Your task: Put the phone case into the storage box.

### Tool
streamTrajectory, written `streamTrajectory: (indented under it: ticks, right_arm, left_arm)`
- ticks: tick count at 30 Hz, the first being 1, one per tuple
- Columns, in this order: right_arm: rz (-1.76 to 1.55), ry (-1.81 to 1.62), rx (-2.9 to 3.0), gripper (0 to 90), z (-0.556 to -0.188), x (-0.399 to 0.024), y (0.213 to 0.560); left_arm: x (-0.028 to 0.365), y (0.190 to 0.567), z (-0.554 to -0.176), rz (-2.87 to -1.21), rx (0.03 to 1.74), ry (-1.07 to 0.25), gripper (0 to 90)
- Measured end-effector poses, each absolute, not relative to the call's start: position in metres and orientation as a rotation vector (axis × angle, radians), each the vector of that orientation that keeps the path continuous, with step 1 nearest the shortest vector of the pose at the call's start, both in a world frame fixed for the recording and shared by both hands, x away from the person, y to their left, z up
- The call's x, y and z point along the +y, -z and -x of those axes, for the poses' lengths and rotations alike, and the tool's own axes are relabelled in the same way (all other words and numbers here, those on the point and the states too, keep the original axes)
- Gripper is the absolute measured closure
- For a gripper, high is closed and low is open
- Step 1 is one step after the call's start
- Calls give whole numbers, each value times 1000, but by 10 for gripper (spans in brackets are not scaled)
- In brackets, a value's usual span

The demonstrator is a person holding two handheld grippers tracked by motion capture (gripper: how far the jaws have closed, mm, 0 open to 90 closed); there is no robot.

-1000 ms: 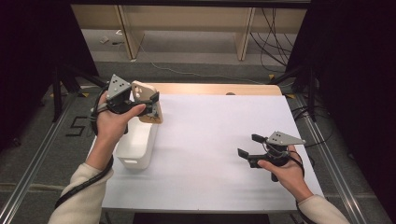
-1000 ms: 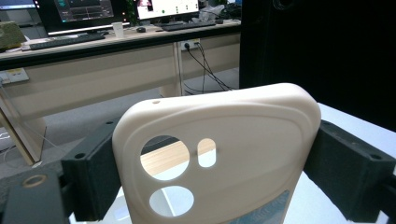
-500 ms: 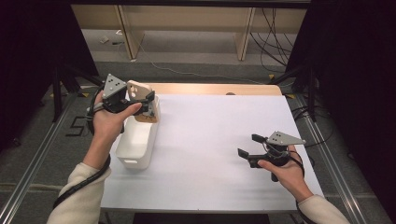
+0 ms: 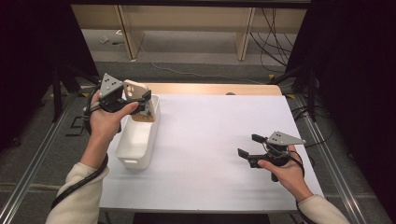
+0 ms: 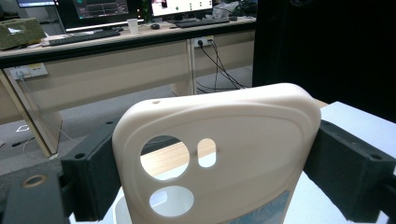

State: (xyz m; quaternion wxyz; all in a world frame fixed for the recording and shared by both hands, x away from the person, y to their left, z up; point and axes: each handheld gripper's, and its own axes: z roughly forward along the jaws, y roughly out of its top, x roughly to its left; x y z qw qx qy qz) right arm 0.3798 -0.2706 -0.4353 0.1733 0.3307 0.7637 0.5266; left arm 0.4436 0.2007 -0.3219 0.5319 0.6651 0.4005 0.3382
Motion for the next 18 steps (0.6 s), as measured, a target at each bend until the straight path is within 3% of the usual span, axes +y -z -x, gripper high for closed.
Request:
streamTrajectory:
  ticks: [18]
  right_arm:
    - [-938, -1494, 2167, 155, -380, -270, 436]
  left_arm:
    - [206, 324, -446, -1591, 969, -819, 116]
